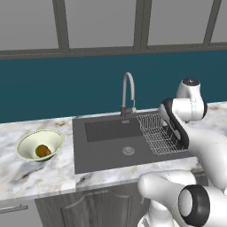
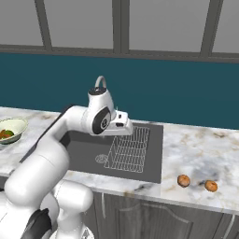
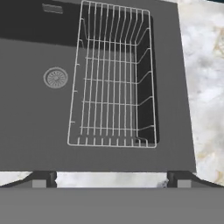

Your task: There is a mixed pile of frozen fruits and vegetables on the counter. Locate all the frozen vegetables and place the items in a bowl on the counter. Take all the frozen fruits and defrost them in a running sink.

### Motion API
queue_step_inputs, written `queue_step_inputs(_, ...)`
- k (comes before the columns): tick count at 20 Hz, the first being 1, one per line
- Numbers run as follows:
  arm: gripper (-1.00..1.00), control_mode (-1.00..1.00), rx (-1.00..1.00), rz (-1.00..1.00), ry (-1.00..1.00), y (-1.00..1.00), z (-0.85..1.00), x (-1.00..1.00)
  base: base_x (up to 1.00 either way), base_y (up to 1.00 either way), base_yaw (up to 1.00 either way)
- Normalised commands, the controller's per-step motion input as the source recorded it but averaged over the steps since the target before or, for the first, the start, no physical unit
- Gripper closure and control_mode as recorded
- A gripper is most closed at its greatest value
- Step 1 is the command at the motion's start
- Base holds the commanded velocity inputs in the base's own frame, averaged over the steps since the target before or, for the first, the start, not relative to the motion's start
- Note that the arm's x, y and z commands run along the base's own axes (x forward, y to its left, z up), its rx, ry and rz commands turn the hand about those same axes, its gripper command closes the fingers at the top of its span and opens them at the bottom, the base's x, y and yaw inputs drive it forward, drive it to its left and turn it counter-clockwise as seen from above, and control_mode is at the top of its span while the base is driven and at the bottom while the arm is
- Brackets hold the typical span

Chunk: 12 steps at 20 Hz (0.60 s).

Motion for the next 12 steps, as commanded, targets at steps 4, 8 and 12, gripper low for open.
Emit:
queue_step_inputs(4,-1.0,-1.0,0.01,-0.21,0.09,-0.35,0.0,0.0,0.0,0.0,0.0)
queue_step_inputs(8,-1.0,-1.0,0.02,-0.22,0.09,-0.41,0.0,0.0,0.0,0.0,0.0)
queue_step_inputs(12,-1.0,-1.0,0.03,-0.22,0.05,-0.45,0.0,0.0,0.0,0.0,0.0)
